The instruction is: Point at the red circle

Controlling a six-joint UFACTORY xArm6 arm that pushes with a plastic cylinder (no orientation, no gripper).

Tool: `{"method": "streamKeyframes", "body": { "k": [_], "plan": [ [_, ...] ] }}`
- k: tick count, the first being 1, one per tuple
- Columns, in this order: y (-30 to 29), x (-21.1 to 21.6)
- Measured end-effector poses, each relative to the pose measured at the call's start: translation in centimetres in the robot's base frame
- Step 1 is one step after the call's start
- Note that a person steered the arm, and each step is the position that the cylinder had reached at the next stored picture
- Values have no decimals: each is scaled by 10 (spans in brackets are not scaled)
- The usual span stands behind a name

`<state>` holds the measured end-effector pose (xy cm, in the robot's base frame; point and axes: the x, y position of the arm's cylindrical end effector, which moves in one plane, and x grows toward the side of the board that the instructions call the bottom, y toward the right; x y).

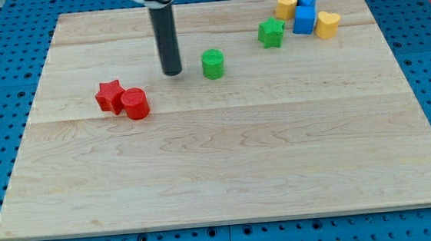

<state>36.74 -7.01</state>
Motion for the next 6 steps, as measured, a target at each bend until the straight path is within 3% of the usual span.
{"method": "streamKeyframes", "body": {
  "k": [1,2,4,5,6],
  "plan": [
    [78,-14],
    [157,-62],
    [76,65],
    [38,74],
    [38,74]
  ]
}}
